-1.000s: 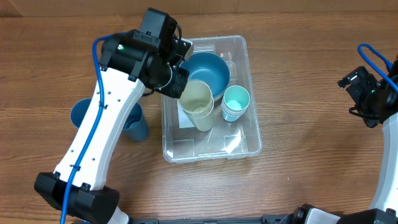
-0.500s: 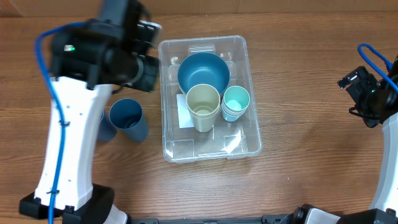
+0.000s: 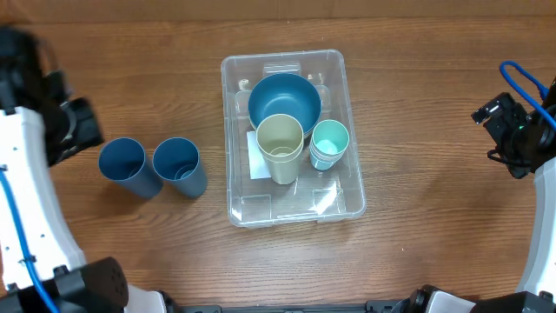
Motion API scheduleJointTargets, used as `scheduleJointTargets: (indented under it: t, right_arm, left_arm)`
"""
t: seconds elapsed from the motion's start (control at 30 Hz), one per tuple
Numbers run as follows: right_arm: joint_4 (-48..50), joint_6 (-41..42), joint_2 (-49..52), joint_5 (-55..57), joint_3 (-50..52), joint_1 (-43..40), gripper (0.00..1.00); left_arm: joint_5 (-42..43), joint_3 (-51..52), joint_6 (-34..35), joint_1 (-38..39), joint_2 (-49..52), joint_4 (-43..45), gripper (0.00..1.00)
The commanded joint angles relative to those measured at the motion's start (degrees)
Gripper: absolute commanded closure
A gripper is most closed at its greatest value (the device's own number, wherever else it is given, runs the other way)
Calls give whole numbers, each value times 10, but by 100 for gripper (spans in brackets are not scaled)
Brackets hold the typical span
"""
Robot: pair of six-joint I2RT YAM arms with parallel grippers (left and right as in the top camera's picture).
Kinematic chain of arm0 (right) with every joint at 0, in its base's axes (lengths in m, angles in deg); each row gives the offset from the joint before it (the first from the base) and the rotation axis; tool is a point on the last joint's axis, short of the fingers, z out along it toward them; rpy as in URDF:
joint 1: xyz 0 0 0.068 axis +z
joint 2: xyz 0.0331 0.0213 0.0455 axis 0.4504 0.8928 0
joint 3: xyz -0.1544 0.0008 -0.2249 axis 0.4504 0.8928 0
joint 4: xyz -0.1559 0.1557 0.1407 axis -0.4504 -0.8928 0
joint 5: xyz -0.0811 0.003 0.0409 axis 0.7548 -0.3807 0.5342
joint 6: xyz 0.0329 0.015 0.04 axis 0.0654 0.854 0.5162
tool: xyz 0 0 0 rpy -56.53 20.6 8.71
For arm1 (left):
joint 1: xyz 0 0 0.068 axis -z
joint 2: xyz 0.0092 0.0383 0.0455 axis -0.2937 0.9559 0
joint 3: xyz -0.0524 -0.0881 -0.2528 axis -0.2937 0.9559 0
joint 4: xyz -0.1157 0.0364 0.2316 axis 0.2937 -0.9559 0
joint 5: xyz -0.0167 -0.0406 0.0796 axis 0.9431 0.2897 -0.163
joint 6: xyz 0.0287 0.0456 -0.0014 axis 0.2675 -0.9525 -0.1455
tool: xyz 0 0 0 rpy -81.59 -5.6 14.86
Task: Pack container
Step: 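Withdraw the left gripper to the dark blue cups, then grasp the left dark blue cup with the left gripper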
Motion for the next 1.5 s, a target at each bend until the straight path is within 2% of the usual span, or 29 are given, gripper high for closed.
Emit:
scheduleJointTargets:
  t: [0.0,0.1,0.33,0.73,1.03,1.47]
  right_arm:
    - [2,5,0,-1,-5,-2,0]
    - [2,5,0,-1,-5,-2,0]
    - [2,5,0,-1,-5,-2,0]
    - [2,5,0,-1,-5,-2,0]
    - [2,5,0,-1,-5,-2,0]
    - [2,5,0,-1,-5,-2,0]
  left_arm:
    - [32,89,15,-77,-11,46,53]
    - [56,163,3,-108,-11,98,52]
    - [56,258,-11,-95,-11,163,53]
    - [54,244,0,-106,-47,151,56]
    - [60,203,-2,-89,-130,152,51]
    - [56,260,-7,-42,-46,211,54]
